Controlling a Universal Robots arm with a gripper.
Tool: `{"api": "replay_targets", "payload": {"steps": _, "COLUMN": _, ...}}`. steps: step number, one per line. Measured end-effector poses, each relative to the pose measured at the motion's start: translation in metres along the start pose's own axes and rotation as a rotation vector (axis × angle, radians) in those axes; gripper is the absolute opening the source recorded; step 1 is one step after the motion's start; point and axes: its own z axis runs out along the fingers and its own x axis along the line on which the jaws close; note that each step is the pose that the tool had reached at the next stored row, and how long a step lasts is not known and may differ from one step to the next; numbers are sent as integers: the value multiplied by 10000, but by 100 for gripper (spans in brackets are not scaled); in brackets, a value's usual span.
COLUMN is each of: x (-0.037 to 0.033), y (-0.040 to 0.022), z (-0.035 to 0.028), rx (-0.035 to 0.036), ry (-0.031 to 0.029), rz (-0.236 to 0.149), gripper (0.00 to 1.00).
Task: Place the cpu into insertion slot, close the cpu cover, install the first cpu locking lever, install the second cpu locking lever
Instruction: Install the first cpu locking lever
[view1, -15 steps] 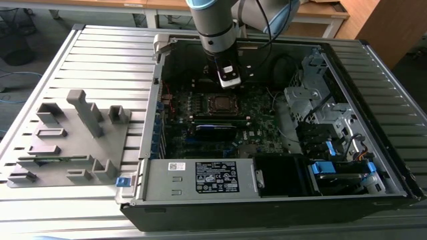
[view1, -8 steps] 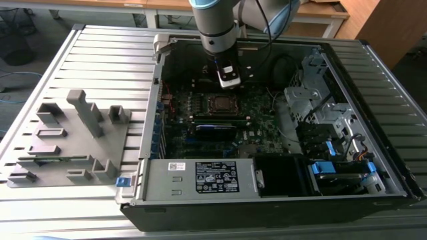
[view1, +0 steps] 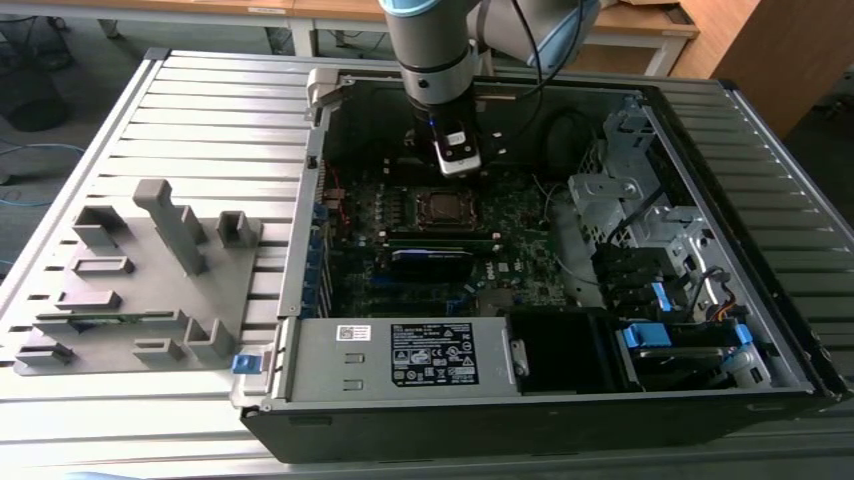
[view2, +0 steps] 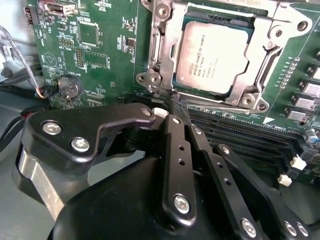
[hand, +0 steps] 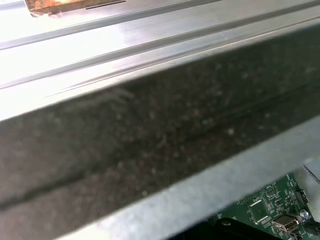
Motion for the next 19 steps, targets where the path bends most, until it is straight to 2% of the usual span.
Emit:
{"api": "replay_targets", "payload": {"steps": 8, "x": -7, "y": 7, "z": -35, "rx": -38, "ry": 15, "rz": 16, "gripper": 10}}
{"api": "replay_targets", "payload": {"steps": 11, "x": -9, "y": 9, "z": -44, "rx": -84, "ry": 30, "rz": 29, "gripper": 10}}
{"api": "replay_targets", "payload": {"steps": 16, "x": 1, "y": 5, "z": -48, "rx": -216, "ry": 83, "rz": 75, "gripper": 10}}
{"api": "replay_targets", "payload": {"steps": 19, "x": 8, "y": 3, "z": -49, "rx": -239, "ry": 90, "rz": 95, "gripper": 10}}
